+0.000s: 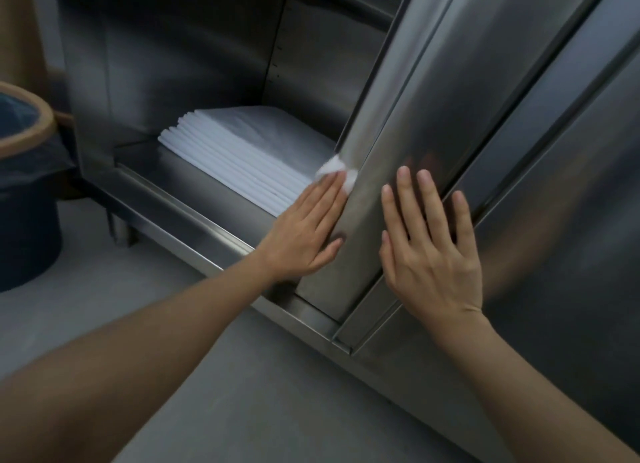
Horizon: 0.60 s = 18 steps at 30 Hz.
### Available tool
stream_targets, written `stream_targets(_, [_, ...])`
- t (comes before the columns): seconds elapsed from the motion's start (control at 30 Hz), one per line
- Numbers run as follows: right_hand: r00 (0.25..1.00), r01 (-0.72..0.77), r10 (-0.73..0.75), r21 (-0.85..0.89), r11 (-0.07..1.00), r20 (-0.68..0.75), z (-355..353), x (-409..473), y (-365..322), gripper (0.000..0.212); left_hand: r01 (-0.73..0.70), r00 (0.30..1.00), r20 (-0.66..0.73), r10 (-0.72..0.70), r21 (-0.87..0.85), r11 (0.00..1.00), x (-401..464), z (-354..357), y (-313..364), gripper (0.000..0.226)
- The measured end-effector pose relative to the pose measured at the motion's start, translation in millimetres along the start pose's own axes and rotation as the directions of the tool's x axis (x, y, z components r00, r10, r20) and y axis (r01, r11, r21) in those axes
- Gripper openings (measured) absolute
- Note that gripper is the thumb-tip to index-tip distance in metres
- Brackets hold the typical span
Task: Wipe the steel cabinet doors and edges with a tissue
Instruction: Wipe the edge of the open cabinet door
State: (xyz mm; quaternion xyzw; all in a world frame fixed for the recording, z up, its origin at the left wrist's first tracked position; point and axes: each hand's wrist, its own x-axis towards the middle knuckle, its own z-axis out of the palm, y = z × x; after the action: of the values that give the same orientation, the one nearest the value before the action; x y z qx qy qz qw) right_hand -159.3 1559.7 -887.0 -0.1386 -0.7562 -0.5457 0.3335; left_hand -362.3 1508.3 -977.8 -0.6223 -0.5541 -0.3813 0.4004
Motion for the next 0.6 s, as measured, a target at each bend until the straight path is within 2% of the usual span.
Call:
stream_targets(0.13, [1.0, -0.004, 0.005, -0.003, 1.0, 0.006, 0.3, -1.8, 0.9, 0.06, 0.032, 0.979, 0.2, -0.037, 0.026, 0.999, -94.6, 11.1, 17.1, 0.077])
stream_targets(0.27, [1.0, 0.004, -0.004, 0.015, 1.0, 0.002, 0.3, -1.4, -0.5, 0.059, -0.031, 0.96, 0.28, 0.024, 0.023, 0.999, -94.0, 1.0, 6.9, 0.066])
stream_targets(0.47, [1.0, 0.014, -0.014, 0.007, 1.0, -0.002, 1.2, -1.7, 1.0, 0.057, -0.022, 0.999, 0.043, 0.023, -0.022, 1.0, 18.2, -9.4, -6.3, 0.069])
stream_targets(0.53, [1.0, 0.019, -0.019, -0.005, 1.0, 0.0, 1.3, -2.0, 2.7, 0.057, -0.022, 1.0, -0.008, 0.022, -0.047, 0.999, 24.4, -6.0, -4.6, 0.07])
stream_targets(0.6, [1.0, 0.017, -0.017, -0.008, 1.0, -0.003, 0.5, -3.0, 2.1, 0.057, -0.035, 0.999, 0.013, 0.035, -0.052, 0.998, -5.3, 2.0, -3.6, 0.073])
